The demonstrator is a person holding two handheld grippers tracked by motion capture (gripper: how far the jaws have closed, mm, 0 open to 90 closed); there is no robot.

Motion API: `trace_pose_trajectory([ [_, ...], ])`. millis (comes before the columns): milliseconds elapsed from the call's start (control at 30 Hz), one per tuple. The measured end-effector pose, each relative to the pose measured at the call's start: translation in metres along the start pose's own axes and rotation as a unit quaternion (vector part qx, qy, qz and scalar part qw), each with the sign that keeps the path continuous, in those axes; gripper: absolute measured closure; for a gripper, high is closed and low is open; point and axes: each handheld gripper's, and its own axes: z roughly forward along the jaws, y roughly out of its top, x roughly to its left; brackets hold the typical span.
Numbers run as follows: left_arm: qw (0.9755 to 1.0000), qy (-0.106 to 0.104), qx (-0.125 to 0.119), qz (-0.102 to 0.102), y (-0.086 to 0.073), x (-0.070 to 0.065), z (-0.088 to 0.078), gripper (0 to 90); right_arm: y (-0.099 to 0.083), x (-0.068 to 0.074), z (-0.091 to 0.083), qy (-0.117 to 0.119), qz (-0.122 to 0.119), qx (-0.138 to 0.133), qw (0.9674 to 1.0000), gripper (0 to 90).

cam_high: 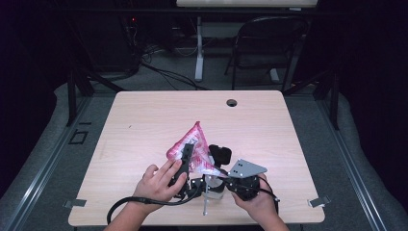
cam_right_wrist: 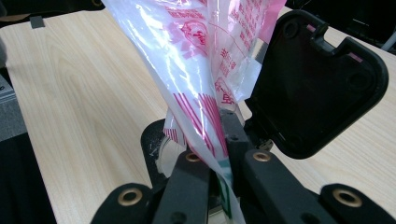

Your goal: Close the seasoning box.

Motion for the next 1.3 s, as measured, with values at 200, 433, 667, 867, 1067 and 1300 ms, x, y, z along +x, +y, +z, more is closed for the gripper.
trace_pose_trajectory([
  [200,1.0,0.0,-0.001,0.001,0.0001,0.0001,-0.0002,67.3,0.0,-0.0002,-0.0002,-0.001,0.002,-0.001,1.0,90.0],
  [433,1.0,-0.004,0.001,0.0,-0.0004,0.0001,-0.0012,68.0,-0.0001,0.0002,0.0001,0.001,0.003,0.0,1.0,90.0],
  [667,1.0,0.002,-0.004,-0.004,-0.0007,-0.0003,-0.0033,68.8,-0.0004,0.0005,0.0011,0.001,0.002,0.001,1.0,90.0],
  [867,1.0,0.006,-0.007,-0.002,-0.0001,-0.001,-0.0039,69.0,-0.0005,0.0002,0.0017,-0.006,0.002,0.009,0.9999,90.0],
  [1067,1.0,0.003,-0.007,-0.002,-0.0001,-0.0017,-0.0032,69.0,-0.0007,0.0001,0.0018,-0.006,0.003,0.011,0.9999,90.0],
  [1300,1.0,0.004,-0.007,-0.001,0.0003,-0.0022,-0.0032,68.9,-0.0008,-0.0001,0.0021,-0.007,0.007,0.01,0.9999,90.0],
])
